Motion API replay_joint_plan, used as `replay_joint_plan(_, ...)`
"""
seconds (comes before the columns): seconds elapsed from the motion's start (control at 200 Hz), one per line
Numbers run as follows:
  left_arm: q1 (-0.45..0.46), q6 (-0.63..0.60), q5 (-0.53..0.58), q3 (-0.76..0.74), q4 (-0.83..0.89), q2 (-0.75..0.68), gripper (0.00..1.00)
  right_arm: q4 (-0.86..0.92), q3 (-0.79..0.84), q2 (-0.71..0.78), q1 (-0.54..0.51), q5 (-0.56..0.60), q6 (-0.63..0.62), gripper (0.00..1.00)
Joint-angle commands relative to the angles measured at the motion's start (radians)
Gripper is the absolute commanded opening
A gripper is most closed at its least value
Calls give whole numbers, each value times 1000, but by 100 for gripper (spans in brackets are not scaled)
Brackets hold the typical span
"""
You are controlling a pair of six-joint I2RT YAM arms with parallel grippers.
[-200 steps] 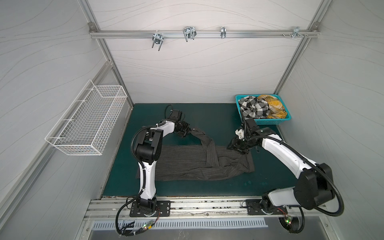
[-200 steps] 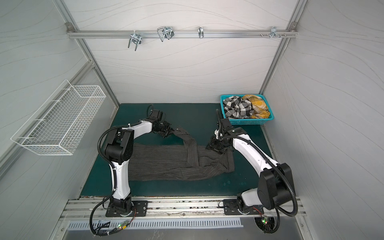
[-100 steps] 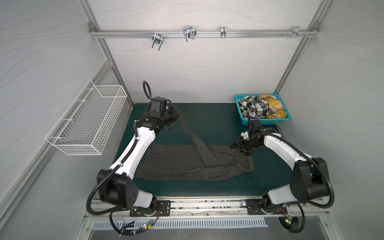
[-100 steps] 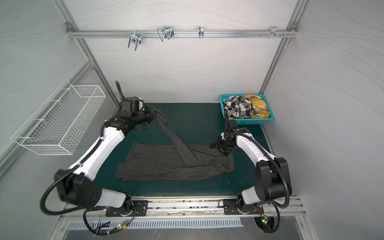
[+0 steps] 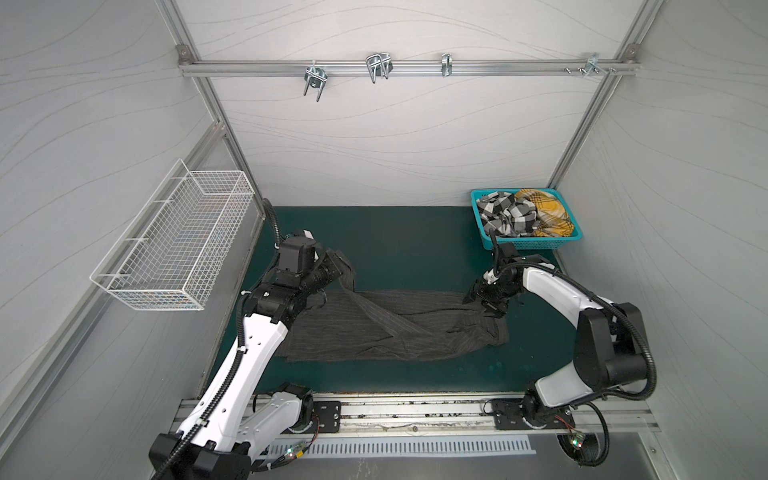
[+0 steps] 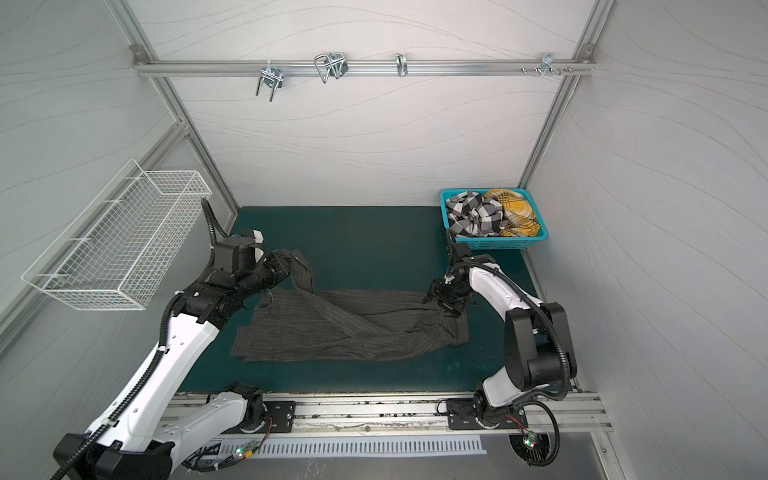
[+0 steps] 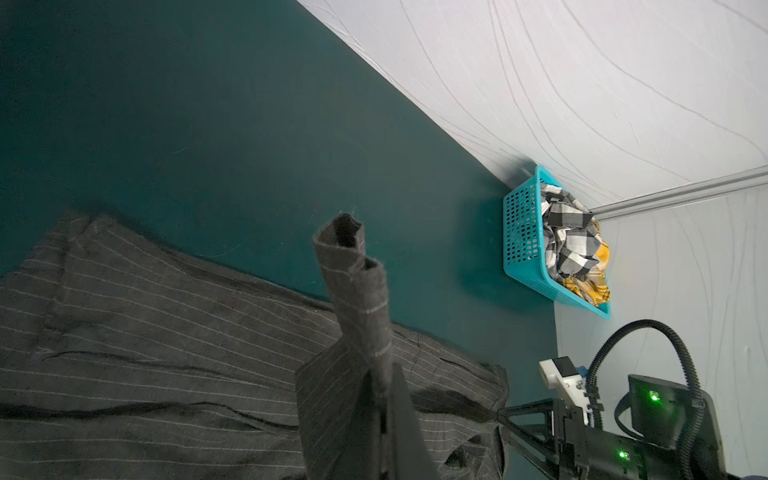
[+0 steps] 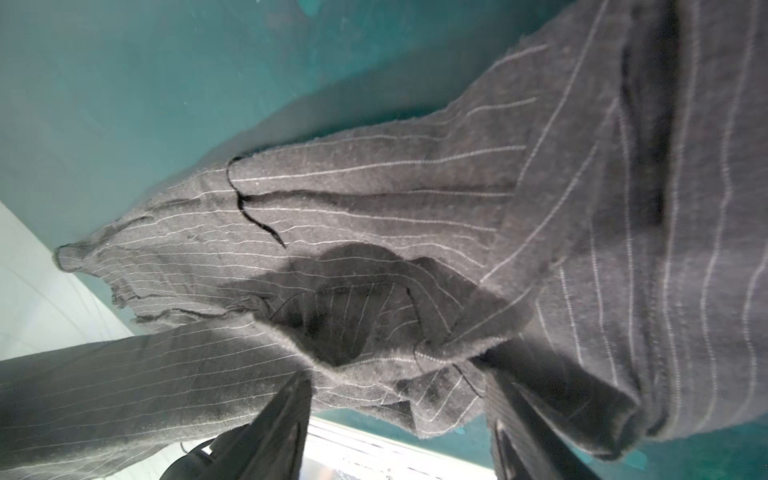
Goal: Fold and stack the long sleeve shirts
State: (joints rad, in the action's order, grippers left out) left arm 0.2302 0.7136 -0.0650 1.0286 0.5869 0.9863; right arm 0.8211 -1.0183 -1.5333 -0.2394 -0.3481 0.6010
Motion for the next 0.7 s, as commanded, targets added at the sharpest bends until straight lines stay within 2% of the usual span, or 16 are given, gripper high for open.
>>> replay_joint_plan(0.0,0,-8,46,-9,-7,-26,0,18,-1,-36,20,12,-14,65)
replay_joint_plan(0.135,0,-13,56,-51,-2,-40,0,15,-28,-95,22,32,-37,60)
replay_joint_plan(0.33,-8,-40,78,-103,9,-61,0,9,-36,-135,26,49,-52,40)
replay_joint_plan(0.47,-18,-40,82,-140,-18,-50,0,11,-51,-151,30,47,-55,16)
replay_joint_plan(0.57,-42,-63,86,-91,-53,-1,0,26,-83,-154,30,47,-60,0)
replay_joint_plan(0.695,-67,-109,108,34,-79,87,0,50,-121,-149,32,57,-70,0)
